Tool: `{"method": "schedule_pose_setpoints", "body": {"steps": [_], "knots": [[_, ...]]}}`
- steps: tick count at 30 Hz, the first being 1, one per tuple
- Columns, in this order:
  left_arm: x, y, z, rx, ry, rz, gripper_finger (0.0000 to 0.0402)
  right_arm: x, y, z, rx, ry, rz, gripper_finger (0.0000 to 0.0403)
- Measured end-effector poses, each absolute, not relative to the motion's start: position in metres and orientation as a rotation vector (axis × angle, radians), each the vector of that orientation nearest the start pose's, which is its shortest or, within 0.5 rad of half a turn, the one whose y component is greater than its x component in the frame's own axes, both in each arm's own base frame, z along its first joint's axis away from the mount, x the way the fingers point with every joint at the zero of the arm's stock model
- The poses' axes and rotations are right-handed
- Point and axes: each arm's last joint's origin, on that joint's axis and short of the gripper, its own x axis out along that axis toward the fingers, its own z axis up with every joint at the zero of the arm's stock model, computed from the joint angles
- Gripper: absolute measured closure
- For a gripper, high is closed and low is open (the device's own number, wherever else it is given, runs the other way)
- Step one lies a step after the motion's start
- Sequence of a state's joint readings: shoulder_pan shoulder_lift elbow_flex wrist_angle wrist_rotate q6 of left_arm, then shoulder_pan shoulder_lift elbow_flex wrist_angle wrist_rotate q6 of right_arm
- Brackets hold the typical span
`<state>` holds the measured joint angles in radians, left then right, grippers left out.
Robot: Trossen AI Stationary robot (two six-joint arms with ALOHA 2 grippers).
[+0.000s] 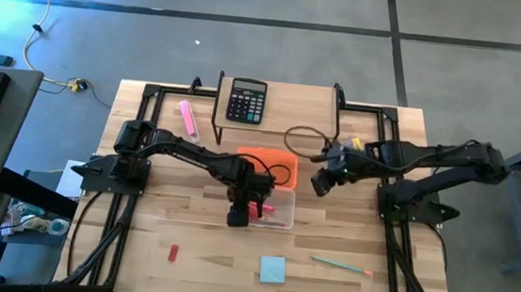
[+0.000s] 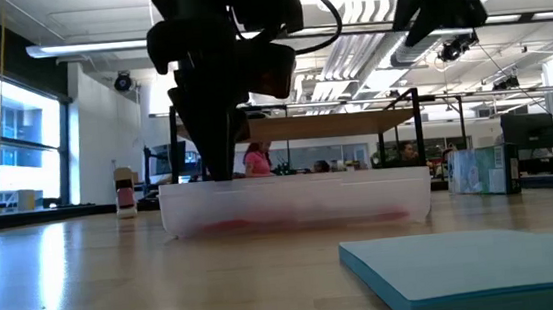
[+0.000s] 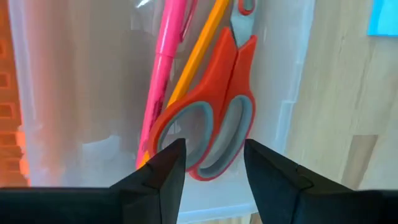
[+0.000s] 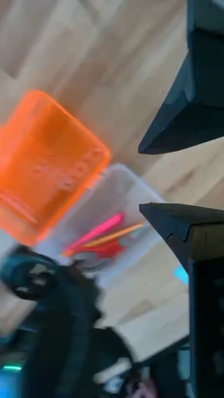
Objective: Pack school essentials
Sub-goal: Put the orange scissor into the supply box, then put the blue pencil into the supply box
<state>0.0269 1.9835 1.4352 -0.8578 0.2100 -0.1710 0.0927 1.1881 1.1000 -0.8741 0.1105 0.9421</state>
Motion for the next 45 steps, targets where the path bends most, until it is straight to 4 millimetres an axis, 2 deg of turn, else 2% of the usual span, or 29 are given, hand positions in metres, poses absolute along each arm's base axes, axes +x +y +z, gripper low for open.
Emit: {"method": "schedule_pose_setpoints", "body": {"steps": [11, 16, 25, 34, 39, 45], "knots": [[0.389, 0.008, 0.191, -0.268, 1.377, -0.035, 0.0258, 0.207, 0.063, 0.302, 0.734, 0.998, -0.425, 0.0274], [0.389, 0.015, 0.191, -0.297, 1.375, -0.013, 0.0263, 0.195, 0.086, 0.3, 0.736, 1.031, -0.424, 0.0274], [0.38, 0.016, 0.21, -0.322, 1.353, 0.005, 0.027, 0.17, 0.124, 0.299, 0.732, 1.09, -0.35, 0.0274], [0.373, -0.001, 0.235, -0.335, 1.288, 0.028, 0.0271, 0.145, 0.152, 0.297, 0.712, 1.157, -0.261, 0.0274], [0.373, -0.019, 0.235, -0.353, 1.296, 0.032, 0.0271, 0.136, 0.164, 0.293, 0.681, 1.193, -0.25, 0.0263], [0.37, -0.042, 0.235, -0.357, 1.307, 0.048, 0.0271, 0.13, 0.186, 0.276, 0.61, 1.292, -0.253, 0.0232]]}}
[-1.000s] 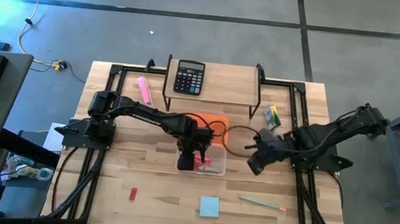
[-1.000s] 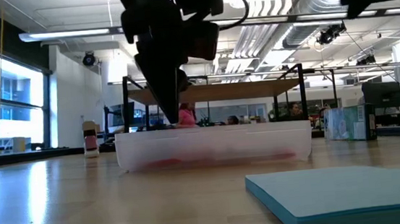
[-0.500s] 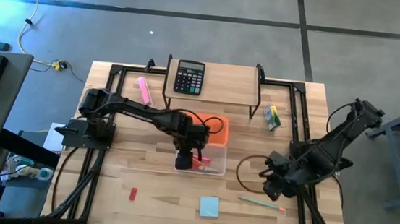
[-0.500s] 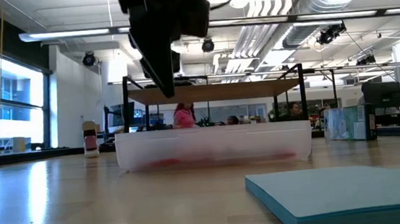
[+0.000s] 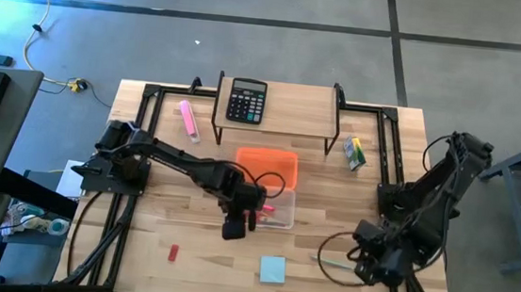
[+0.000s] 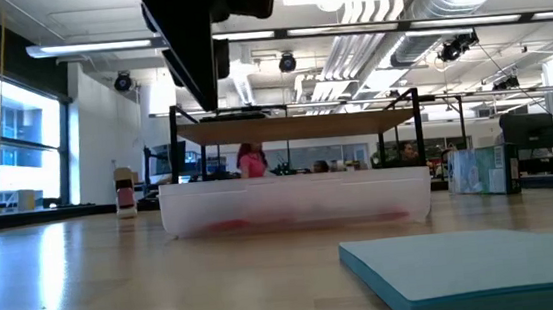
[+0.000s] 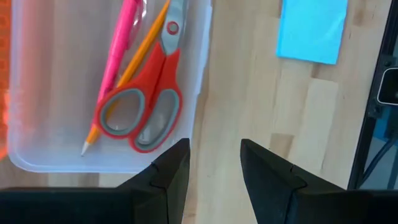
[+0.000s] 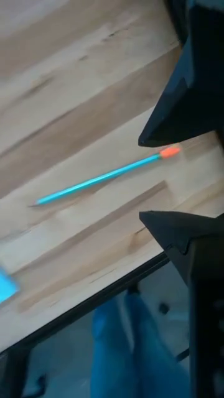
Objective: Pack school essentials
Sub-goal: Put the blue pencil into the supply box
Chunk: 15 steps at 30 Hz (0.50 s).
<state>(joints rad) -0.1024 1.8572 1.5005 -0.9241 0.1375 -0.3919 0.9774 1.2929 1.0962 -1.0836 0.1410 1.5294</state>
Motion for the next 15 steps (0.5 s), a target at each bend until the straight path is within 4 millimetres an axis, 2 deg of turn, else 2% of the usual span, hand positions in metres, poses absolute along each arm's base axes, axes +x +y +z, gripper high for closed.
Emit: {"method": "schedule_pose_setpoints", "body": {"steps": [7, 15], "knots": [[0.367, -0.051, 0.239, -0.395, 1.302, 0.062, 0.0271, 0.125, 0.207, 0.257, 0.529, 1.428, -0.244, 0.0224], [0.362, -0.061, 0.251, -0.416, 1.269, 0.055, 0.0271, 0.128, 0.222, 0.235, 0.464, 1.548, -0.265, 0.0224]]}}
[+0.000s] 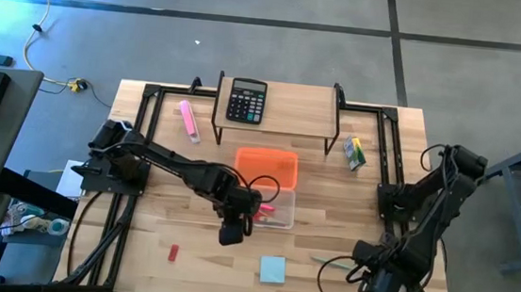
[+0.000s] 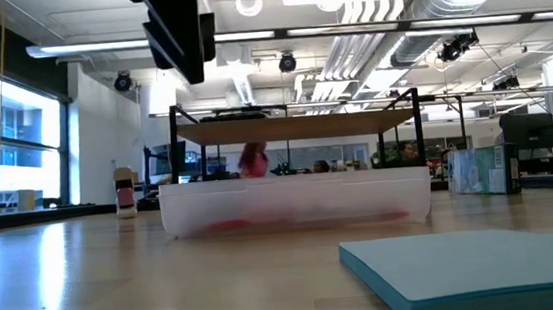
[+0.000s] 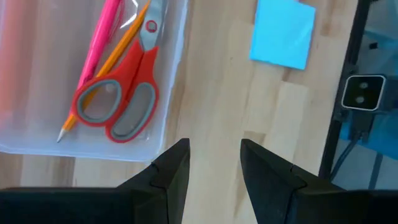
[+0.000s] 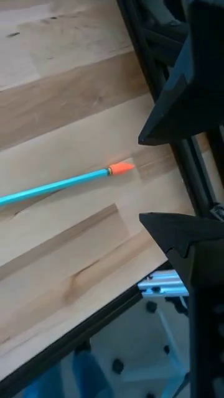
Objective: Pack school essentials
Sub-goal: Put the blue pencil into the supply box
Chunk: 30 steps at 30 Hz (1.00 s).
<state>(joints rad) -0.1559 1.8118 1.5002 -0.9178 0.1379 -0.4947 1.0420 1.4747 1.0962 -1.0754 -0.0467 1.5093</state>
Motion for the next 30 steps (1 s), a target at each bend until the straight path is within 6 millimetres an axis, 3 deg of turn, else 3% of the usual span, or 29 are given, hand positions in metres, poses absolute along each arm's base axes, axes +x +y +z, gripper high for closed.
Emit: {"method": "schedule_pose_setpoints", "body": {"steps": [19, 30], "knots": [[0.355, -0.092, 0.251, -0.439, 1.294, 0.041, 0.0271, 0.151, 0.238, 0.178, 0.33, 1.772, -0.361, 0.0224], [0.353, -0.097, 0.251, -0.466, 1.298, 0.057, 0.0271, 0.154, 0.239, 0.169, 0.163, 1.758, -0.217, 0.0224]]}}
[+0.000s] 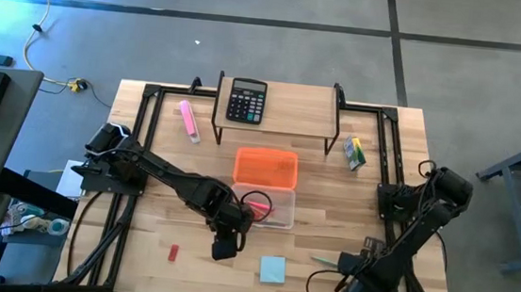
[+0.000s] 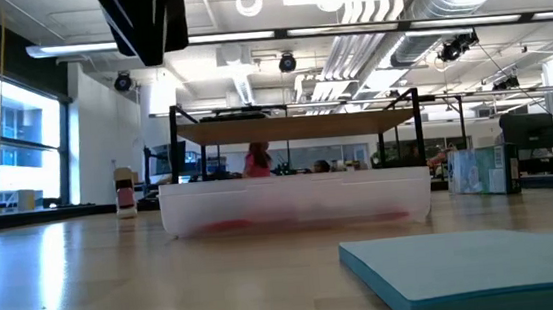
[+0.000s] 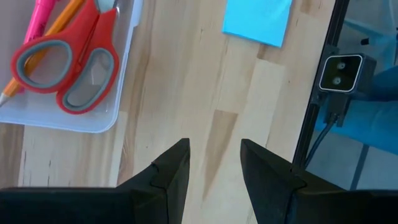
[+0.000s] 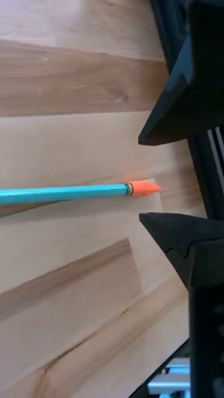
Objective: Pack school essentials
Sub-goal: Put the blue pencil into the supply box
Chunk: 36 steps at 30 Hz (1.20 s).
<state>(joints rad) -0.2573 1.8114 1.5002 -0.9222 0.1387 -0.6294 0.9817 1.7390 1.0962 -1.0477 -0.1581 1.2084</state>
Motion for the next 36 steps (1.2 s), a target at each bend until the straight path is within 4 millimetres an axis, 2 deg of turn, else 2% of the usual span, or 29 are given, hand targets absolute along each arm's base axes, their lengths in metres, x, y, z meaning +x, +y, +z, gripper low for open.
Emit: {"method": "schedule_pose_setpoints", "body": {"steps": [6, 14, 21, 27, 29, 32, 36], "knots": [[0.353, -0.097, 0.251, -0.479, 1.298, 0.066, 0.0271, 0.151, 0.238, 0.17, 0.058, 1.81, -0.107, 0.0224], [0.353, -0.097, 0.251, -0.479, 1.298, 0.066, 0.0271, 0.132, 0.242, 0.171, -0.063, 1.875, -0.057, 0.0224], [0.353, -0.097, 0.251, -0.478, 1.297, 0.068, 0.0271, 0.119, 0.238, 0.175, -0.14, 1.92, -0.095, 0.0224], [0.354, -0.096, 0.251, -0.451, 1.289, 0.071, 0.0271, 0.103, 0.209, 0.186, 0.005, 1.891, -0.126, 0.0224], [0.354, -0.096, 0.251, -0.452, 1.289, 0.072, 0.0271, 0.099, 0.201, 0.192, 0.086, 1.848, -0.079, 0.0224], [0.354, -0.096, 0.251, -0.45, 1.288, 0.074, 0.0271, 0.098, 0.198, 0.2, 0.208, 1.734, 0.033, 0.0224], [0.354, -0.096, 0.251, -0.443, 1.283, 0.084, 0.0271, 0.1, 0.198, 0.206, 0.287, 1.593, 0.107, 0.0224]]}}
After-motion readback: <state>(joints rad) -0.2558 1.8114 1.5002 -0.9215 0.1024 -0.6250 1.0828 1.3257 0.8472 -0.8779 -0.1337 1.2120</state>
